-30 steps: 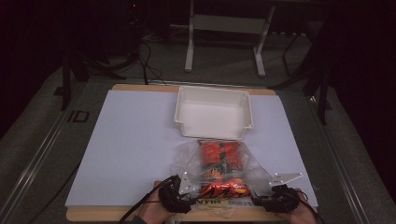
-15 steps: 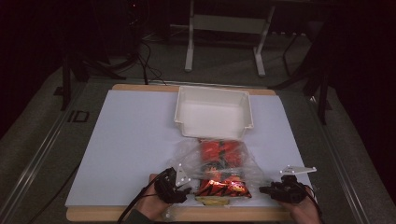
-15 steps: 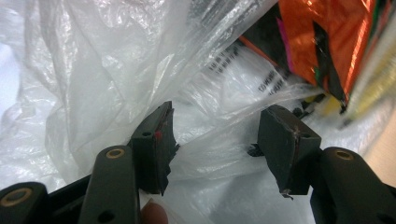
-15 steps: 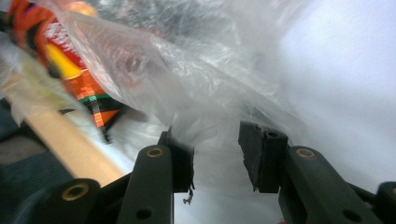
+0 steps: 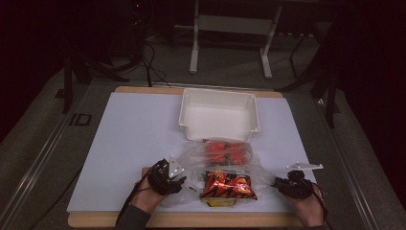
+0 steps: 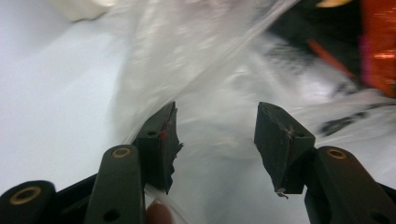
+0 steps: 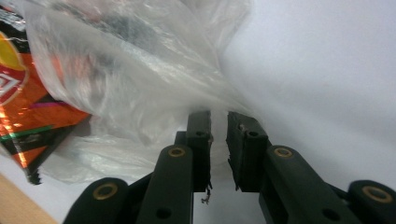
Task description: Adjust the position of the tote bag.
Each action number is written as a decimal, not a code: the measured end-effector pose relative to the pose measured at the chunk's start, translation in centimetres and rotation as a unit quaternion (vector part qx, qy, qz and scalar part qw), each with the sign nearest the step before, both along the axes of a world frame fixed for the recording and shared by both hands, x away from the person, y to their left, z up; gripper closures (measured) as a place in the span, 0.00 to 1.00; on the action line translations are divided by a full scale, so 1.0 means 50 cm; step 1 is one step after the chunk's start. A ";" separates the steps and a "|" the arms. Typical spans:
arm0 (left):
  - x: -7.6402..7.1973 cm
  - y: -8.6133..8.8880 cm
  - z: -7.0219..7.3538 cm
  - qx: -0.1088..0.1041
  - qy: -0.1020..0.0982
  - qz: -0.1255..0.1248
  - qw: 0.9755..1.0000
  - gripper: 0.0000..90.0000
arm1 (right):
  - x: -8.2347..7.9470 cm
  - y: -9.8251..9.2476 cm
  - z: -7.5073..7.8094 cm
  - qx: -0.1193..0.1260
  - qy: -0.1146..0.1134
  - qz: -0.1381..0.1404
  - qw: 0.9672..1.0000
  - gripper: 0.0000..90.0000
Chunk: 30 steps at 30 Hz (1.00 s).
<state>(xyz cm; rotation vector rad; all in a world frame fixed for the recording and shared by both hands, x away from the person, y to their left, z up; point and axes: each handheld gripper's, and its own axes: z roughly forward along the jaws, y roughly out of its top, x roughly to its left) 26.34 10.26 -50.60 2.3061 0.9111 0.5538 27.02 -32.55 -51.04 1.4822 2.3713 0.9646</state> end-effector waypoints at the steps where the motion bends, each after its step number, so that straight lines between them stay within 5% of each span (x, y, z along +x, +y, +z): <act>1: 0.003 0.006 0.000 -0.006 -0.001 0.008 1.000 0.55 | 0.001 0.001 0.000 -0.002 0.000 -0.001 1.000 0.89; 6: 0.012 0.026 0.003 -0.023 -0.001 0.040 0.999 0.57 | 0.003 0.005 0.005 -0.007 -0.004 -0.005 1.000 0.88; 14: -0.006 0.015 0.030 -0.058 -0.013 -0.005 0.998 0.54 | -0.028 0.008 0.051 0.022 -0.024 0.073 0.997 0.77; 25: -0.028 0.010 0.058 -0.078 -0.024 -0.032 0.996 0.53 | -0.064 -0.018 0.083 0.023 -0.046 0.096 0.994 0.69; 30: -0.033 0.012 0.063 -0.079 -0.035 -0.035 0.996 0.54 | -0.083 -0.028 0.105 0.037 -0.061 0.107 0.992 0.73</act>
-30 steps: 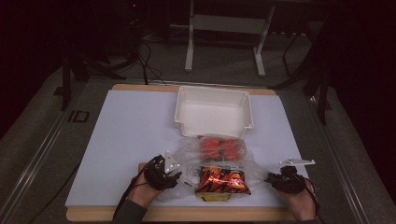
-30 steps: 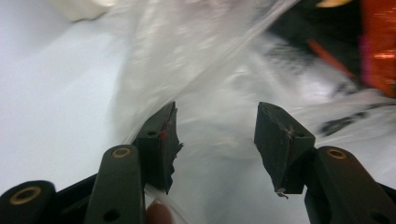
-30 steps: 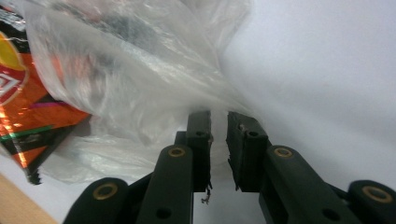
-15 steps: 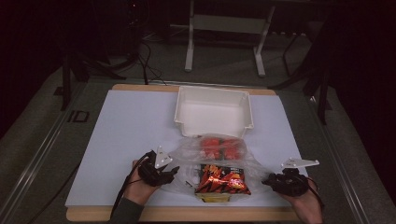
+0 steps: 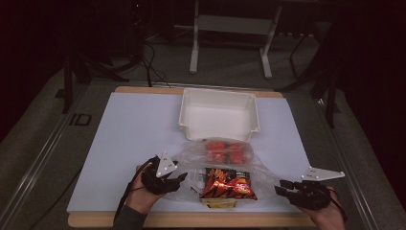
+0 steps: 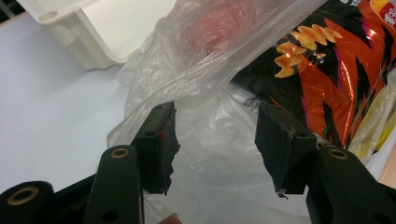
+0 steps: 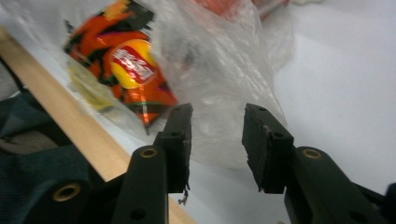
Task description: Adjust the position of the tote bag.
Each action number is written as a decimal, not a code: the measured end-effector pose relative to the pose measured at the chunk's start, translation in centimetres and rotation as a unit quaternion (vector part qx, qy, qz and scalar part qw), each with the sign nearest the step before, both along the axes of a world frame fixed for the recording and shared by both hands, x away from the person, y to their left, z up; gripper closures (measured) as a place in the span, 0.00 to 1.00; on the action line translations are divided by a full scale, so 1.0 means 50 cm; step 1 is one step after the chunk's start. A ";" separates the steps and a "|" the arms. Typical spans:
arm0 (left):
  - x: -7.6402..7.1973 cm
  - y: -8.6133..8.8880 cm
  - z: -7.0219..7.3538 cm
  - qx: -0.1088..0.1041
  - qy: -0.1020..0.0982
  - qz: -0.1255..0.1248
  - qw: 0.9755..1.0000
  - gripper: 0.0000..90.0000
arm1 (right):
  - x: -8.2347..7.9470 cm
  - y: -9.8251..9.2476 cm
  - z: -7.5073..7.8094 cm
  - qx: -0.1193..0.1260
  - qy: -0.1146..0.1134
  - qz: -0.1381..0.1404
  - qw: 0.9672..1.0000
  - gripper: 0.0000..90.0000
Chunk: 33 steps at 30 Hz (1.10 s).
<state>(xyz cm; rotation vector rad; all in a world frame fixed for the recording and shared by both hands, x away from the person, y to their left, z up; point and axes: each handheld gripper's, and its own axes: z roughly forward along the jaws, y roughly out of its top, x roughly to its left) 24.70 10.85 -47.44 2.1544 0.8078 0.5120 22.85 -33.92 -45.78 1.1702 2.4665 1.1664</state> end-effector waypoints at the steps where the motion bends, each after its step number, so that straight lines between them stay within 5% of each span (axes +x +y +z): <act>1: 0.001 0.000 0.000 -0.002 0.002 -0.001 1.000 0.54 | -0.003 0.000 0.005 0.004 -0.006 0.002 1.000 0.75; 9: 0.002 -0.013 -0.001 -0.007 0.000 -0.005 1.000 0.56 | -0.009 0.044 0.025 0.037 -0.029 0.047 0.998 0.89; 15: 0.012 -0.028 0.002 0.003 -0.009 -0.003 1.000 0.57 | 0.014 0.113 -0.009 0.009 -0.022 0.074 0.997 0.86; 19: 0.033 -0.040 0.001 0.023 -0.020 0.013 0.999 0.57 | 0.056 0.140 -0.034 -0.039 -0.036 0.023 0.998 0.78; 25: 0.074 -0.047 -0.004 0.039 -0.028 0.051 0.998 0.57 | 0.104 0.154 -0.034 -0.096 -0.083 -0.052 0.991 0.72; 33: 0.125 -0.047 -0.013 0.030 -0.028 0.091 0.995 0.59 | 0.162 0.165 -0.041 -0.111 -0.086 -0.065 0.988 0.66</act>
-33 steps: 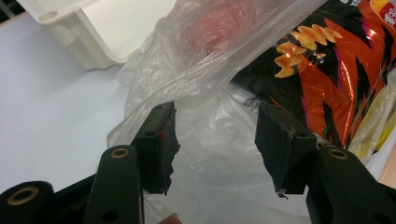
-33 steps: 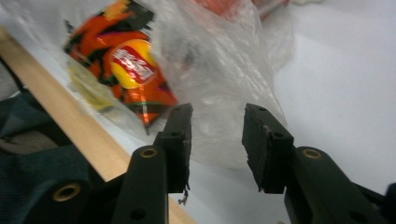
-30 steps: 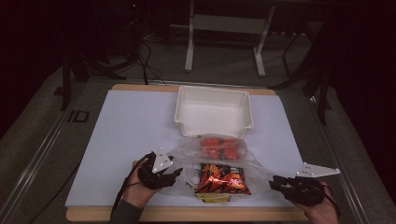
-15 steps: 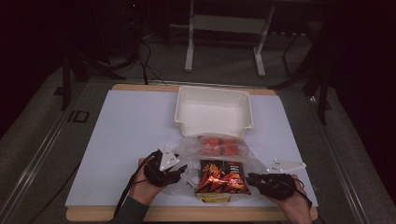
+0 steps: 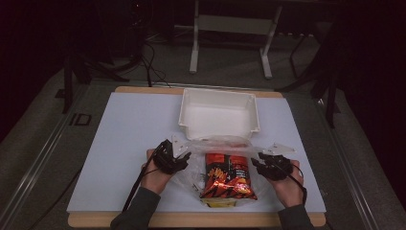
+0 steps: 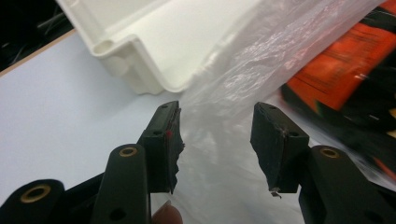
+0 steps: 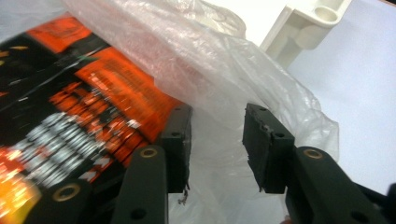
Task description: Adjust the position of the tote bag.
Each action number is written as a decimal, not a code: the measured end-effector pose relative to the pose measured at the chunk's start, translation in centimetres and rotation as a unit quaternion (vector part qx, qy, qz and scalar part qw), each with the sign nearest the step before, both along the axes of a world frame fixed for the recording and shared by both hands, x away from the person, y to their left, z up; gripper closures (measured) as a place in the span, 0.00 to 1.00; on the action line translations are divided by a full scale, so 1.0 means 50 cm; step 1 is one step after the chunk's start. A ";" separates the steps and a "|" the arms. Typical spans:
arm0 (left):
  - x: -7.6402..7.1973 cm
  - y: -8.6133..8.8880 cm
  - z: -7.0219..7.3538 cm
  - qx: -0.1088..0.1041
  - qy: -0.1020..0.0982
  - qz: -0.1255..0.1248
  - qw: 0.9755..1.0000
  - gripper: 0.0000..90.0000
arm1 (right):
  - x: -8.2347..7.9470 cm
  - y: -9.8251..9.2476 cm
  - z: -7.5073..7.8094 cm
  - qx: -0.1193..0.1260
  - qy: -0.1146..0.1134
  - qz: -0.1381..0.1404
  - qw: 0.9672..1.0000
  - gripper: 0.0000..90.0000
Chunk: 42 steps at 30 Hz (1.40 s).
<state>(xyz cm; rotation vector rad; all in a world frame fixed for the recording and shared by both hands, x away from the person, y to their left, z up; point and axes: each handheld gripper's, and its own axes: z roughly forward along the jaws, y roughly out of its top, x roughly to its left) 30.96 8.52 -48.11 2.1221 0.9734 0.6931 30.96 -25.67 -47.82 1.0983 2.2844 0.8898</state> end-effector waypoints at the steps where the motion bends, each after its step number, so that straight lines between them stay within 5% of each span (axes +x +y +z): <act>1: 0.012 0.006 -0.002 -0.010 0.005 0.013 1.000 0.59 | 0.007 0.001 -0.002 -0.001 0.004 0.004 1.000 0.64; 2: 0.018 0.009 -0.004 -0.019 0.010 0.018 1.000 0.60 | 0.019 0.005 -0.007 0.003 0.022 0.020 1.000 0.59; 5: 0.026 0.016 -0.006 -0.024 0.015 0.017 0.999 0.63 | 0.026 0.014 -0.014 0.004 0.026 0.040 0.999 0.58; 9: 0.027 0.032 -0.007 -0.041 0.018 0.001 0.999 0.82 | 0.035 0.009 -0.016 0.008 0.032 0.040 0.999 0.90; 13: 0.031 0.067 -0.008 -0.087 0.018 0.041 0.995 0.90 | 0.042 -0.013 -0.011 0.021 0.041 0.020 0.999 0.99; 17: 0.027 0.079 -0.002 -0.097 0.018 0.035 0.994 0.77 | 0.041 -0.023 -0.009 0.032 0.044 0.017 0.998 0.99; 19: 0.010 0.073 0.011 -0.099 0.000 0.011 0.995 0.73 | 0.038 -0.021 -0.006 0.030 0.040 0.024 0.998 0.99; 29: -0.040 0.048 0.064 -0.106 -0.044 -0.035 0.993 0.70 | 0.040 -0.007 0.001 0.030 0.040 0.034 0.998 0.98; 34: -0.061 0.025 0.078 -0.091 -0.048 -0.071 0.992 0.78 | 0.040 -0.007 0.000 0.031 0.042 0.033 0.998 0.98; 37: -0.065 -0.004 0.069 -0.049 -0.047 -0.088 0.994 0.74 | 0.040 -0.006 0.000 0.032 0.042 0.034 0.998 0.99; 42: -0.049 -0.050 0.030 -0.003 -0.014 -0.090 0.996 0.67 | 0.041 -0.006 0.000 0.036 0.044 0.031 0.998 0.98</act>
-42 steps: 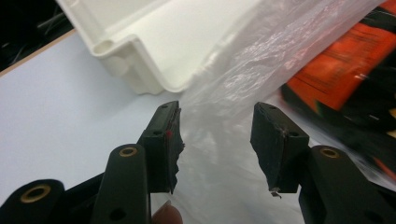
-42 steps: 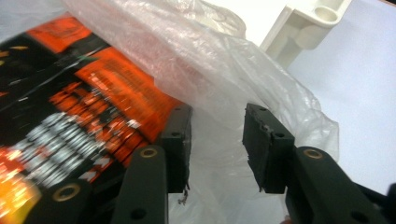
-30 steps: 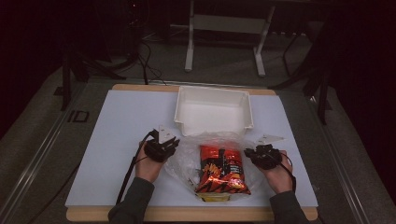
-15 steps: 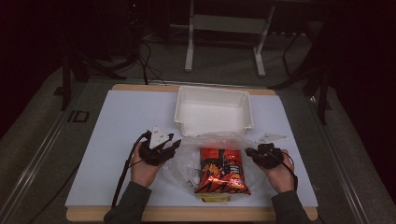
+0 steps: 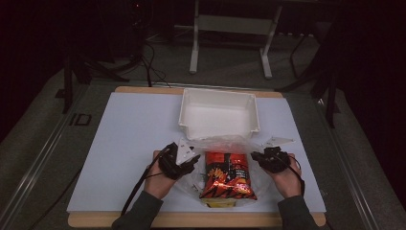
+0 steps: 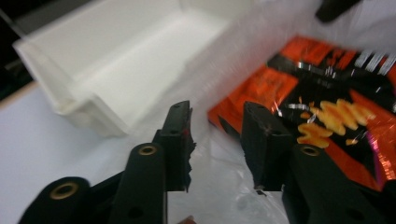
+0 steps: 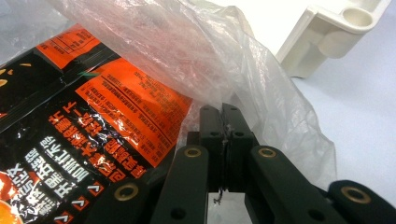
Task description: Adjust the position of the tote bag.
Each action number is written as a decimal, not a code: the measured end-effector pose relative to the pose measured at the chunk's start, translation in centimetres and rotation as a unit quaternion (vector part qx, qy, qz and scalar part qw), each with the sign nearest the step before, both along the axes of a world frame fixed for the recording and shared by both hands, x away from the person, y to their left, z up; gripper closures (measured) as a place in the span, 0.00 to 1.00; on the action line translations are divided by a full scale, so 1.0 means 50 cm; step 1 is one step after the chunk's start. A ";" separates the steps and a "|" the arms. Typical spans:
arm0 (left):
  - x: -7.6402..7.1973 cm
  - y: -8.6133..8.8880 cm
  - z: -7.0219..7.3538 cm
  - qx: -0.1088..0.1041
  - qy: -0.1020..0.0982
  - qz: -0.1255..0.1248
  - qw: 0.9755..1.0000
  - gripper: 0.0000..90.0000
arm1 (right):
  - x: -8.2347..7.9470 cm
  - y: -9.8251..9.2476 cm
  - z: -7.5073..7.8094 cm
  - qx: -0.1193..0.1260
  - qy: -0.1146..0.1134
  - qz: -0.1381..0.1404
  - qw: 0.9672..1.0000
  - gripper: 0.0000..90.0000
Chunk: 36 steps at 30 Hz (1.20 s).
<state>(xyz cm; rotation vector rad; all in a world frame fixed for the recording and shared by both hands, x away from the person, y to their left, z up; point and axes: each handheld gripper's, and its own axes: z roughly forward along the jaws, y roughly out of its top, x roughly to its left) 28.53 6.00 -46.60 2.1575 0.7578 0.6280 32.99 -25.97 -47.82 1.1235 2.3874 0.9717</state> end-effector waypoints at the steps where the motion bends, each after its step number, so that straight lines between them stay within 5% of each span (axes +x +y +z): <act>1: 0.007 -0.007 -0.009 0.014 0.010 0.001 1.000 0.65 | 0.000 0.000 0.000 0.000 0.000 0.000 1.000 0.98; 5: 0.033 -0.030 -0.044 0.054 0.024 0.030 0.998 0.58 | 0.001 -0.001 -0.001 0.004 0.001 0.000 1.000 0.98; 10: 0.065 -0.053 -0.069 0.093 0.009 0.078 0.993 0.49 | 0.002 0.000 -0.002 0.008 0.001 0.002 1.000 0.98; 14: 0.083 -0.071 -0.086 0.115 0.009 0.086 0.990 0.55 | 0.004 -0.001 0.000 0.009 0.000 0.000 1.000 0.98; 18: 0.080 -0.064 -0.084 0.112 0.001 0.067 0.991 0.88 | 0.008 -0.009 0.003 0.003 -0.006 -0.011 1.000 0.99; 21: 0.072 -0.044 -0.064 0.086 -0.011 0.064 0.994 0.98 | 0.013 -0.019 0.005 -0.007 -0.010 -0.026 1.000 1.00; 24: 0.077 -0.019 -0.048 0.046 -0.007 0.069 0.996 0.98 | 0.021 -0.028 0.004 -0.014 -0.016 -0.040 0.999 1.00; 28: 0.082 -0.006 -0.047 0.025 0.000 0.075 0.997 0.98 | 0.030 -0.028 -0.001 -0.029 -0.021 -0.048 0.998 1.00; 36: 0.085 -0.019 -0.062 0.025 0.011 0.078 0.997 0.95 | 0.039 -0.026 -0.003 -0.023 -0.022 -0.053 0.998 0.95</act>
